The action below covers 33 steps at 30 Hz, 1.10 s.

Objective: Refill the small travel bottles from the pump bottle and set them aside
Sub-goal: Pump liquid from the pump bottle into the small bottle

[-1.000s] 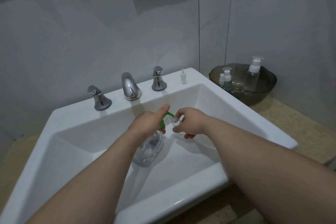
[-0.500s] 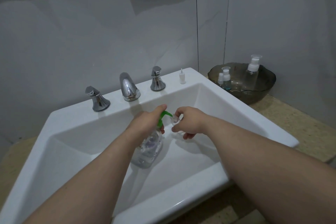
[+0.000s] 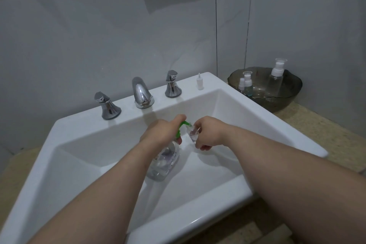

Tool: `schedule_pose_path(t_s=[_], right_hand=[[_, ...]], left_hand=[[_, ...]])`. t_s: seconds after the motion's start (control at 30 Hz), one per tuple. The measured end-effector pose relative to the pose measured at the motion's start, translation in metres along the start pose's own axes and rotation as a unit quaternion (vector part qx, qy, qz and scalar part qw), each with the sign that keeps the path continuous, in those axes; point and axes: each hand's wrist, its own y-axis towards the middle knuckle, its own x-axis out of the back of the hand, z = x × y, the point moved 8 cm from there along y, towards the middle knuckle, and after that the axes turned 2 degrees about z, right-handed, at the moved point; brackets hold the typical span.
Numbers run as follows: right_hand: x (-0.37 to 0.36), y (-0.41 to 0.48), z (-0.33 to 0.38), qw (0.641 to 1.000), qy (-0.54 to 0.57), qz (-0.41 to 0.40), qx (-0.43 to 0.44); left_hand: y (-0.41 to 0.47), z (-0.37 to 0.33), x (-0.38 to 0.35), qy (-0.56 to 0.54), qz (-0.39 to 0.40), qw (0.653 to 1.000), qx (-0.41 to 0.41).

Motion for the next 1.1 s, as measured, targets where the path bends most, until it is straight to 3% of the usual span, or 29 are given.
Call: schedule_pose_path(t_s=[0.63, 1.1], right_hand=[[-0.0067, -0.0025, 0.0012, 0.999, -0.048, 0.023, 0.001], [-0.0014, -0.0026, 0.0027, 0.999, -0.052, 0.008, -0.003]], left_hand=[[0.0036, -0.0087, -0.0007, 0.051, 0.007, 0.997, -0.051], [0.0024, -0.0051, 0.0011, 0.082, -0.007, 0.996, -0.043]])
